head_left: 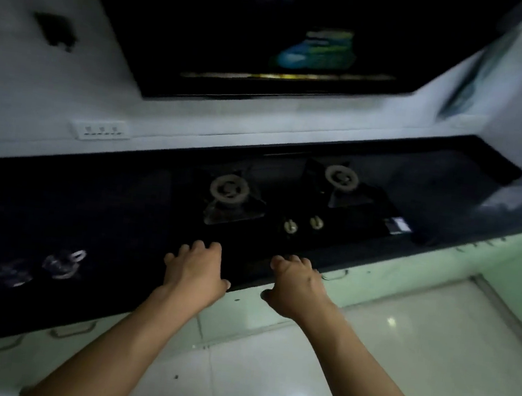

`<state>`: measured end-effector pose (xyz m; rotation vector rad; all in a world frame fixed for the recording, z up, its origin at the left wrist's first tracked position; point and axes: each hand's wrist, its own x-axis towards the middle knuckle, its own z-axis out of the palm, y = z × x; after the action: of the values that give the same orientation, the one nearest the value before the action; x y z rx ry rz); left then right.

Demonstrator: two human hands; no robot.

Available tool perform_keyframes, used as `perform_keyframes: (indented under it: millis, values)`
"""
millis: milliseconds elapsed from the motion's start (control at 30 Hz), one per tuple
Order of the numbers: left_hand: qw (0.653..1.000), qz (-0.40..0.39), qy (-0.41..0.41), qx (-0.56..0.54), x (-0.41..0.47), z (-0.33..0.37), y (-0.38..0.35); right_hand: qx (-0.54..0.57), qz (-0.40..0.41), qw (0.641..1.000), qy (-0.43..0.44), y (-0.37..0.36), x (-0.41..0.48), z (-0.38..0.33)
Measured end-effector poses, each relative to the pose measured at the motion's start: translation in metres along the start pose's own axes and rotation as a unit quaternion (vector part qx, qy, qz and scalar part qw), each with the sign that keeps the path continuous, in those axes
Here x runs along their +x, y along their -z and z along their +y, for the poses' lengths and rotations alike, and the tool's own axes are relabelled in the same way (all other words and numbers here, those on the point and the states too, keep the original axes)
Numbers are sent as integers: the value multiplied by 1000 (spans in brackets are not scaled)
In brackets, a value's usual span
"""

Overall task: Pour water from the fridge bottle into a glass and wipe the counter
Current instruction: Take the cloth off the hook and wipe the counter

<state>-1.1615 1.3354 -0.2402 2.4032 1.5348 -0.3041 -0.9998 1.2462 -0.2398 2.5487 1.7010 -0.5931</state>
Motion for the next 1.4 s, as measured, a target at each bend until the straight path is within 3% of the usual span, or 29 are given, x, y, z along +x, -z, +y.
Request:
perform_keyframes:
  millis: [267, 433, 1067, 1267, 1400]
  values:
    - [994, -13, -102, 42, 33, 241, -17, 14, 21, 993, -114, 36, -31, 239]
    - [984, -11, -158, 80, 48, 351, -25, 9, 39, 985, -166, 61, -45, 349]
    - [922, -24, -328, 202, 228, 626, -44, 35, 38, 954, -296, 115, 57, 584]
    - [919, -21, -335, 207, 271, 704, -33, 53, 31, 950, -307, 132, 92, 657]
    - [937, -28, -289, 196, 301, 748, -34, 46, 34, 963, -264, 143, 129, 720]
